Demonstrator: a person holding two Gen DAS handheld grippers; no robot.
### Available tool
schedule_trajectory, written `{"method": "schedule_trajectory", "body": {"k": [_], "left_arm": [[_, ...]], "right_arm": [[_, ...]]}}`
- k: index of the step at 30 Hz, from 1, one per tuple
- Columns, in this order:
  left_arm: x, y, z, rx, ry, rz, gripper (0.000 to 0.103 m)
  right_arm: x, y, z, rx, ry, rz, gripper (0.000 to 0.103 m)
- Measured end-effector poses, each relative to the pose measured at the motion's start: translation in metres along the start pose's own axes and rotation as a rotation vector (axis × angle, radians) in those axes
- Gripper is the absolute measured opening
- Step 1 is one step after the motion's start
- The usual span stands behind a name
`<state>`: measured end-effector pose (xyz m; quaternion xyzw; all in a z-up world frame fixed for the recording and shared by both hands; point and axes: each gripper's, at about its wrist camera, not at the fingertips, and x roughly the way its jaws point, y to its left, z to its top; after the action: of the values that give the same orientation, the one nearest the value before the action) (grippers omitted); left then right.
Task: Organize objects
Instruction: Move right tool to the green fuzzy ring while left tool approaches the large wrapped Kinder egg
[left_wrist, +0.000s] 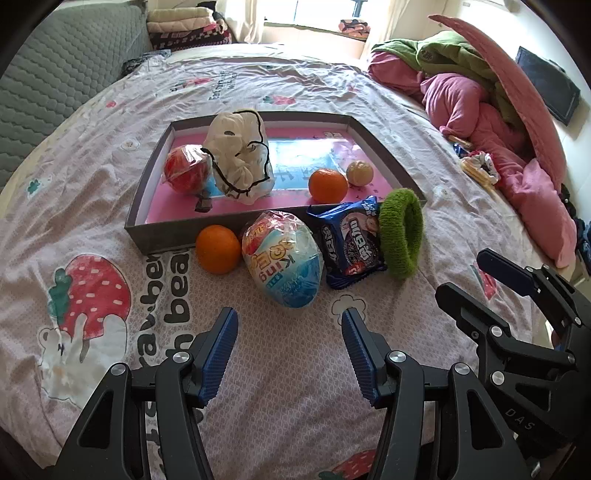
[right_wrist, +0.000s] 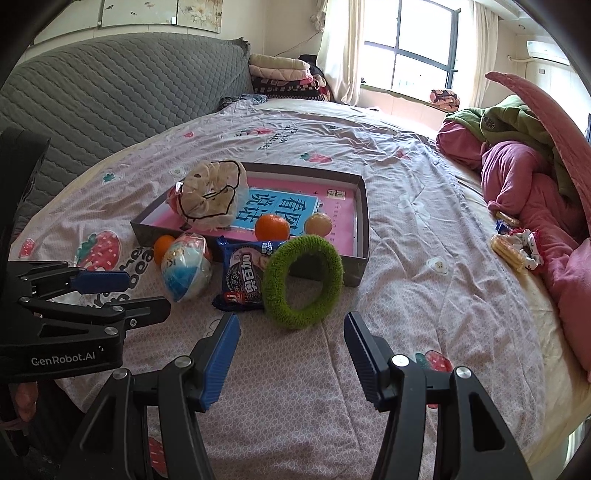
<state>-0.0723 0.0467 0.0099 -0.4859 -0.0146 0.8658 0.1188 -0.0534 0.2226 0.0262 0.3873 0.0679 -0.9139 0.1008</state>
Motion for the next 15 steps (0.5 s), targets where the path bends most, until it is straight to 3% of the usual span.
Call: {"method": "schedule_trajectory", "body": {"k": [15], "left_arm": [[0.021,0.002,0.014,-0.002,0.021,-0.001,0.06]], "right_arm": [[0.019,-0.007,0.003,0.01,0.024,0.007,0.059]]}}
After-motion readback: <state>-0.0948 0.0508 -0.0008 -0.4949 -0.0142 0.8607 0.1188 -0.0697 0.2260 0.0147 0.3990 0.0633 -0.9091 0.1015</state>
